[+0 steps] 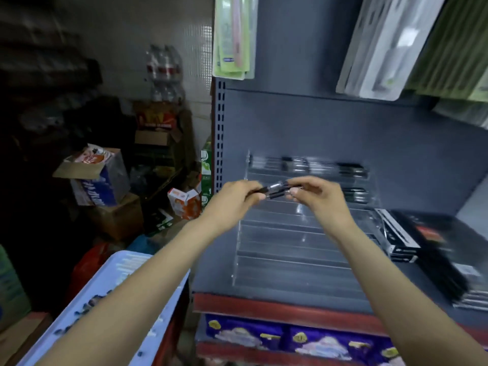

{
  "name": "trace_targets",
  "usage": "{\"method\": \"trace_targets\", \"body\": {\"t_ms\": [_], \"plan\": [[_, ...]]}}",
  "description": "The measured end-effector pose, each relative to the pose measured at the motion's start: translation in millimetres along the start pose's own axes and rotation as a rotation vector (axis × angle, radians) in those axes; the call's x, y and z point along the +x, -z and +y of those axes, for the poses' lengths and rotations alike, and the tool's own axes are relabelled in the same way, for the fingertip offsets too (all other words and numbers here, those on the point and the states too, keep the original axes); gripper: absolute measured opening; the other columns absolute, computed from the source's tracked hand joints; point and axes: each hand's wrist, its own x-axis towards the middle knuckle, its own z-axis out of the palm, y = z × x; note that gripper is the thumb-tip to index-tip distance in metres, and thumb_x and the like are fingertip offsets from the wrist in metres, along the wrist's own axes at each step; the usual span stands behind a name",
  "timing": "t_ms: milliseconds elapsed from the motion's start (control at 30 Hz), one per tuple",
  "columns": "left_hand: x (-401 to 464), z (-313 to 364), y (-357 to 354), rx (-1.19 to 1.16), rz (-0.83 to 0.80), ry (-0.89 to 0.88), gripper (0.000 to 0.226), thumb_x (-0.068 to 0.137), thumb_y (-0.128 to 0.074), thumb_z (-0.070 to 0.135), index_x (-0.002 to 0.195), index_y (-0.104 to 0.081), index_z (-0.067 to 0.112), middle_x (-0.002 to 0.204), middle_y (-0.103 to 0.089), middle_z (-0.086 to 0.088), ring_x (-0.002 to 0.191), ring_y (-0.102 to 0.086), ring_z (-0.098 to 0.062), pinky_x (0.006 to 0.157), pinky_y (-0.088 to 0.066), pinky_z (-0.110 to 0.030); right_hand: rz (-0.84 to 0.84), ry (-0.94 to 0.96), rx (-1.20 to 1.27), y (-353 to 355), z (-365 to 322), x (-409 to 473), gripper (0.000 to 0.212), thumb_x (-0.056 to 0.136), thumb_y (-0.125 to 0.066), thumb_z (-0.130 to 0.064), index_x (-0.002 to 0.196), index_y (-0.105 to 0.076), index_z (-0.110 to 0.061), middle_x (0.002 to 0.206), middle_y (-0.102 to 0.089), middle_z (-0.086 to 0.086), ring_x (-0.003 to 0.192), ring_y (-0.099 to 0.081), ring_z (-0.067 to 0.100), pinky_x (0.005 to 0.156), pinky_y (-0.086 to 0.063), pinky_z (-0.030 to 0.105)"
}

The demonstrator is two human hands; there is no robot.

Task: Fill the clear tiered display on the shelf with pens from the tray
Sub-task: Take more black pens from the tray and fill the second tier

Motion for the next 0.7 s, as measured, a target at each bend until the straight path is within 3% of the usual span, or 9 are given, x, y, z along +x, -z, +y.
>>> {"method": "trace_targets", "body": {"t_ms": [167,267,367,467,533,700], "plan": [[28.1,19.4,-6.7,0.212,0.265,0.153,0.026,0.098,-0.044,0.028,0.113,-0.061,0.016,0.093,-0.059,-0.010,0.090,-0.057,-0.030,0.075,-0.049,-0.042,0.164,0.005,-0.030,54.6,17.1,36.1,0.015,0.081,-0.065,0.004,0.084,-0.069,-0.010,0.084,-0.069,0.007,0.074,-0.064,0.007,0.076,-0.050,0.018],[40.8,20.5,-9.9,0.145,0.196,0.168,0.033,0.098,-0.044,0.019,0.129,-0.054,0.015,0.093,-0.048,-0.007,0.093,-0.054,-0.030,0.083,-0.047,-0.043,0.233,-0.013,-0.088,64.0,29.3,55.5,0.012,0.081,-0.067,-0.002,0.089,-0.072,-0.011,0.092,-0.071,0.008,0.083,-0.066,0.013,0.084,-0.052,0.024],[48.3,20.1,-11.1,0.104,0.165,0.161,0.042,0.098,-0.039,0.010,0.140,-0.040,0.010,0.097,-0.043,-0.008,0.093,-0.050,-0.027,0.086,-0.042,-0.034,0.245,-0.008,-0.214,61.5,34.7,71.8,0.012,0.080,-0.069,-0.006,0.090,-0.074,-0.010,0.088,-0.071,0.002,0.087,-0.066,0.016,0.093,-0.050,0.032],[48.1,18.1,-7.8,0.065,0.229,0.135,0.041,0.097,-0.042,0.006,0.138,-0.043,0.009,0.096,-0.045,-0.008,0.087,-0.048,-0.019,0.076,-0.032,-0.017,0.151,0.017,-0.353,56.7,35.4,80.8,0.013,0.083,-0.067,-0.007,0.094,-0.074,-0.008,0.089,-0.068,0.000,0.085,-0.061,0.010,0.083,-0.043,0.012],[47.4,16.5,-4.9,0.041,0.282,0.135,0.035,0.095,-0.047,0.007,0.129,-0.053,0.009,0.103,-0.055,-0.008,0.093,-0.053,-0.019,0.080,-0.034,-0.015,0.073,0.024,-0.419,53.8,36.6,82.6,0.015,0.083,-0.067,-0.007,0.097,-0.073,-0.006,0.091,-0.068,0.001,0.084,-0.058,0.009,0.070,-0.038,0.003],[44.7,11.3,-2.3,-0.031,0.289,0.189,0.019,0.093,-0.054,0.012,0.110,-0.062,0.013,0.098,-0.062,0.002,0.090,-0.054,-0.008,0.081,-0.040,-0.018,-0.036,0.022,-0.566,42.8,38.5,91.4,0.014,0.083,-0.068,-0.007,0.095,-0.074,-0.007,0.098,-0.072,0.006,0.085,-0.059,0.010,0.075,-0.043,0.013]]}}
